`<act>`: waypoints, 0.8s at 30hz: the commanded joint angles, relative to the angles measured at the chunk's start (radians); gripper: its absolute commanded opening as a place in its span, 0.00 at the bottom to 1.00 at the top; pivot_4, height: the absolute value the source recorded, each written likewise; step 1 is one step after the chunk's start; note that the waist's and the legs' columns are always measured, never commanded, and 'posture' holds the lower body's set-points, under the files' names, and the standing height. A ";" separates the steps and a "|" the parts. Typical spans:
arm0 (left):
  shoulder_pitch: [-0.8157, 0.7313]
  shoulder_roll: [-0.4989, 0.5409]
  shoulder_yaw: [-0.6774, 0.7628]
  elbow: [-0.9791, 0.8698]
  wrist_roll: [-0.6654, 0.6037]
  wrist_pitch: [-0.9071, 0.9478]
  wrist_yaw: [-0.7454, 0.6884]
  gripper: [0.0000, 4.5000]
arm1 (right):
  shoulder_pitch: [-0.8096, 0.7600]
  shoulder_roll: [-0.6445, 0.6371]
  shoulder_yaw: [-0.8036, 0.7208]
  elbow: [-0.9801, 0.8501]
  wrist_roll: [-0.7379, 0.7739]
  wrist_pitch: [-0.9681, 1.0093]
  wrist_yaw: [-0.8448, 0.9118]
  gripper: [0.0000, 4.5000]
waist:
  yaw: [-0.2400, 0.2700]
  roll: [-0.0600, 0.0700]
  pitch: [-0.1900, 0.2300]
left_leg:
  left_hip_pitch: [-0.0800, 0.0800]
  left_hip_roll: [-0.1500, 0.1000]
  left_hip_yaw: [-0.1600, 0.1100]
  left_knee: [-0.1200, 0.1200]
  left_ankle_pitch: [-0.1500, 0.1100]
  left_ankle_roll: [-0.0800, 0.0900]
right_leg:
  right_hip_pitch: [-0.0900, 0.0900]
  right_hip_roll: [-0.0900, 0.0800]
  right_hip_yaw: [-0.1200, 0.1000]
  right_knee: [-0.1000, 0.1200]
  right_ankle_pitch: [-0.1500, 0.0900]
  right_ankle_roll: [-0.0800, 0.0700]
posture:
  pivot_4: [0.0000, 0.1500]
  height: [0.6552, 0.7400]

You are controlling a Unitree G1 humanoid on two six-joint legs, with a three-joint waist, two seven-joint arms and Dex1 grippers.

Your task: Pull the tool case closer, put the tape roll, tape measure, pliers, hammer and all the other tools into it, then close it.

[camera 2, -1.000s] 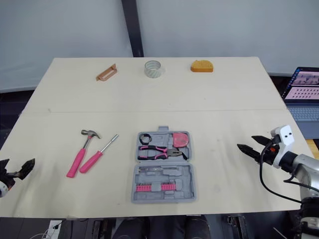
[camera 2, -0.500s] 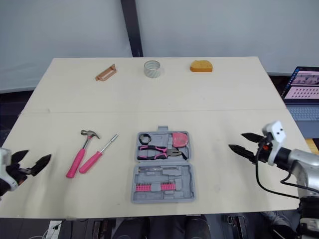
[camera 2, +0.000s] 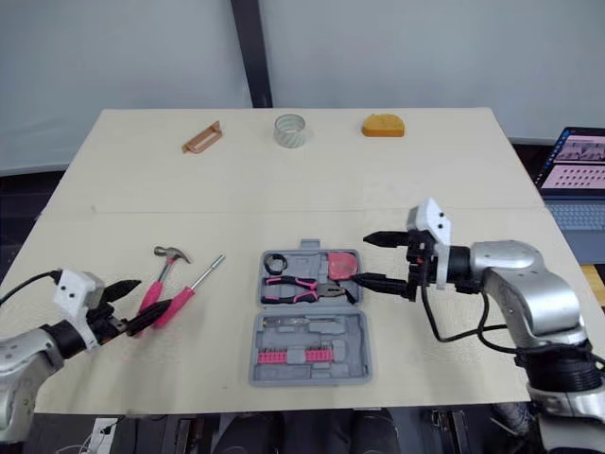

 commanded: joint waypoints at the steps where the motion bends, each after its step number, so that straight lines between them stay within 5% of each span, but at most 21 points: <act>1: -0.032 -0.012 0.036 0.013 -0.009 0.050 0.075 0.99 | -0.015 0.009 0.001 -0.057 0.025 0.021 -0.015 1.00 | -0.001 0.000 0.000 | 0.000 0.000 0.000 0.000 0.000 0.000 | 0.000 0.000 0.000 0.000 0.000 0.000 | 1.00 1.00; 11: -0.221 -0.062 -0.061 0.139 0.064 0.134 0.237 0.99 | -0.044 0.059 0.030 -0.106 0.025 0.053 -0.065 1.00 | 0.000 0.000 0.000 | 0.000 0.000 0.000 0.000 0.000 0.000 | 0.000 0.000 0.000 0.001 0.000 0.000 | 1.00 1.00; 24: -0.357 -0.067 -0.142 0.318 0.130 0.102 0.240 0.99 | -0.031 0.054 0.026 -0.182 0.050 0.090 -0.095 1.00 | -0.005 -0.001 0.000 | 0.000 0.000 0.000 0.000 0.000 0.000 | 0.000 0.001 0.000 0.000 0.000 0.000 | 1.00 1.00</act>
